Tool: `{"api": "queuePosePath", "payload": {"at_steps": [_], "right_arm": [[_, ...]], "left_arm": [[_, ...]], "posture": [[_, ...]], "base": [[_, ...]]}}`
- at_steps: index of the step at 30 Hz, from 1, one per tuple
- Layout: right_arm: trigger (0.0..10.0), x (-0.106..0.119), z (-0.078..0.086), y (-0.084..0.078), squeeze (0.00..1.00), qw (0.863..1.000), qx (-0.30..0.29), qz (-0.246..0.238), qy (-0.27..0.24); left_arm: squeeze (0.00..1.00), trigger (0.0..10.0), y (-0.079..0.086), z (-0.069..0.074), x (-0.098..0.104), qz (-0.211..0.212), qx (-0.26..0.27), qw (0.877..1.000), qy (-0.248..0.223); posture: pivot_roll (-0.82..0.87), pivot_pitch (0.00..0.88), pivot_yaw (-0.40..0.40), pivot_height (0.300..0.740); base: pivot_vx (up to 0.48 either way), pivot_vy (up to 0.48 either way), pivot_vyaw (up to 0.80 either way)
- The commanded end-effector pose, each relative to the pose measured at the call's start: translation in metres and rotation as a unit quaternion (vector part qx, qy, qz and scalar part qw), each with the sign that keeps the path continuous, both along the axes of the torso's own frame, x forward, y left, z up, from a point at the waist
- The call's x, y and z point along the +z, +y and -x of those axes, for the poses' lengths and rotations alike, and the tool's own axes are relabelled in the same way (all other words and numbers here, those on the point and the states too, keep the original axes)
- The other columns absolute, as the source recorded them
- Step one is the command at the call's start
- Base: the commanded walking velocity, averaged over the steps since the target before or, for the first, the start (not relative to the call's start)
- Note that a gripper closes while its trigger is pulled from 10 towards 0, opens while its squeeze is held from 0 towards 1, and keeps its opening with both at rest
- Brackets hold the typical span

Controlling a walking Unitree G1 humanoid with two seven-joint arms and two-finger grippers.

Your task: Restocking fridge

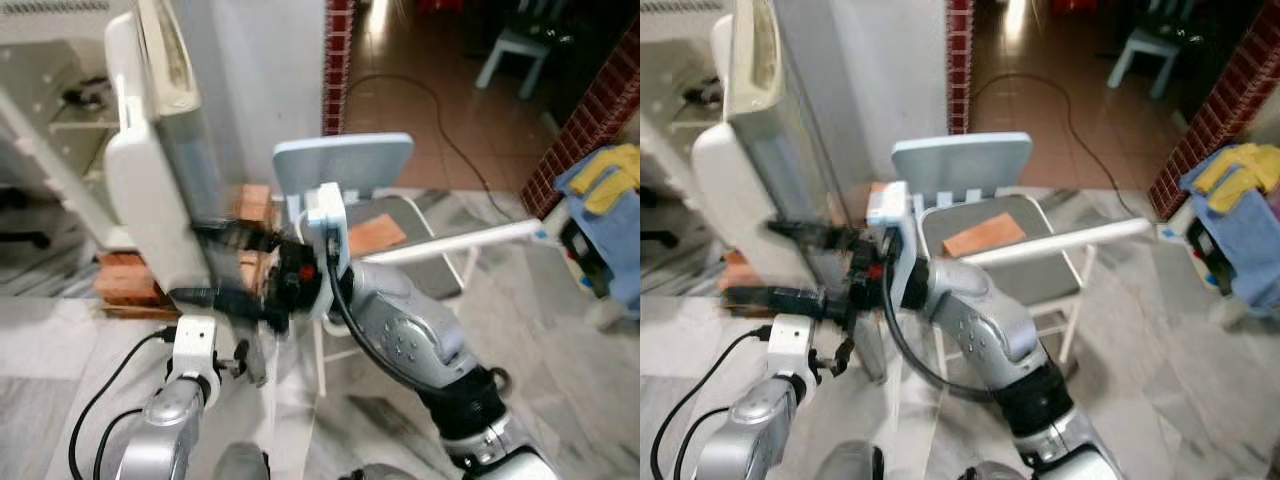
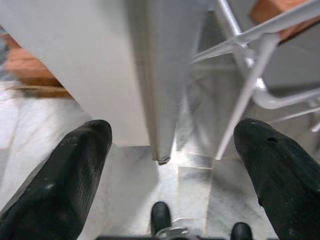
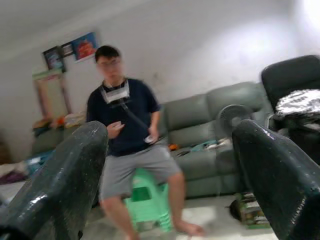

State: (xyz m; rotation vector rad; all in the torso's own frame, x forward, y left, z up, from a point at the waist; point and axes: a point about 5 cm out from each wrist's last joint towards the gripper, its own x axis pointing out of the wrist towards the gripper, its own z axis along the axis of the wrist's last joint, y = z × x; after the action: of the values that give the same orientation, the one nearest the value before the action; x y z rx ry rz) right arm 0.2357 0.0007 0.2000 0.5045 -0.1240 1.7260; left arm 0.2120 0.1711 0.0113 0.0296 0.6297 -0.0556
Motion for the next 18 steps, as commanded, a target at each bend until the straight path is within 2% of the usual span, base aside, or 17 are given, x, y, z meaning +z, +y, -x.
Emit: {"api": "queuePosePath", "payload": {"at_steps": [1,2,6,7,8,10,11,12,14,15,18], "right_arm": [[10.0,-0.009,-0.007,-0.015,0.0,1.0,-0.023,0.012,0.009],[10.0,-0.009,-0.007,-0.015,0.0,1.0,-0.023,0.012,0.009],[10.0,-0.03,-0.016,-0.028,0.0,0.994,-0.09,0.064,0.02],[10.0,-0.046,-0.021,-0.035,0.0,0.984,-0.144,0.105,0.019],[10.0,-0.046,-0.021,-0.035,0.0,0.984,-0.144,0.105,0.019],[10.0,-0.065,-0.019,-0.047,0.0,0.968,-0.182,0.17,0.017],[10.0,-0.07,-0.019,-0.049,0.0,0.963,-0.195,0.185,0.01],[10.0,-0.082,-0.02,-0.054,0.0,0.95,-0.23,0.212,0.002],[10.0,-0.088,-0.018,-0.058,0.0,0.944,-0.246,0.218,0.015],[10.0,-0.088,-0.018,-0.058,0.0,0.944,-0.246,0.218,0.015],[10.0,-0.089,-0.016,-0.058,0.0,0.941,-0.256,0.219,0.014]], "left_arm": [[0.0,10.0,0.001,0.002,-0.003,-0.004,-0.004,1.0,0.01],[0.0,10.0,0.001,0.002,-0.003,-0.004,-0.004,1.0,0.01],[0.0,10.0,0.001,0.001,-0.002,-0.004,-0.006,1.0,0.007],[0.0,10.0,0.0,-0.001,0.0,-0.004,-0.01,1.0,-0.005],[0.0,10.0,0.0,-0.001,0.0,-0.004,-0.01,1.0,-0.005],[0.0,10.0,0.002,-0.008,0.008,-0.018,-0.01,0.999,-0.04],[0.0,10.0,0.003,-0.01,0.009,-0.028,-0.012,0.998,-0.048],[0.0,10.0,0.01,-0.016,0.013,-0.053,-0.001,0.996,-0.065],[0.0,10.0,0.021,-0.026,0.012,-0.069,0.032,0.995,-0.066],[0.0,10.0,0.021,-0.026,0.012,-0.069,0.032,0.995,-0.066],[0.0,10.0,0.038,-0.045,0.014,-0.092,0.063,0.991,-0.071]], "posture": [[0.17,0.021,-0.031,0.74],[0.17,0.021,-0.031,0.74],[0.16,0.018,-0.03,0.74],[0.16,0.02,-0.029,0.74],[0.16,0.02,-0.029,0.74],[0.16,0.02,-0.03,0.74],[0.16,0.021,-0.029,0.74],[0.16,0.022,-0.03,0.74],[0.16,0.022,-0.031,0.74],[0.16,0.022,-0.031,0.74],[0.15,0.019,-0.034,0.74]], "base": [[0.0,0.0,0.0],[0.0,0.0,0.0],[0.0,0.0,0.0],[0.0,0.0,0.0],[0.0,0.0,0.0],[0.0,0.0,0.0],[0.0,0.0,0.0],[0.0,0.0,0.0],[0.0,0.0,0.0],[0.0,0.0,0.0],[0.0,0.0,0.0]]}}
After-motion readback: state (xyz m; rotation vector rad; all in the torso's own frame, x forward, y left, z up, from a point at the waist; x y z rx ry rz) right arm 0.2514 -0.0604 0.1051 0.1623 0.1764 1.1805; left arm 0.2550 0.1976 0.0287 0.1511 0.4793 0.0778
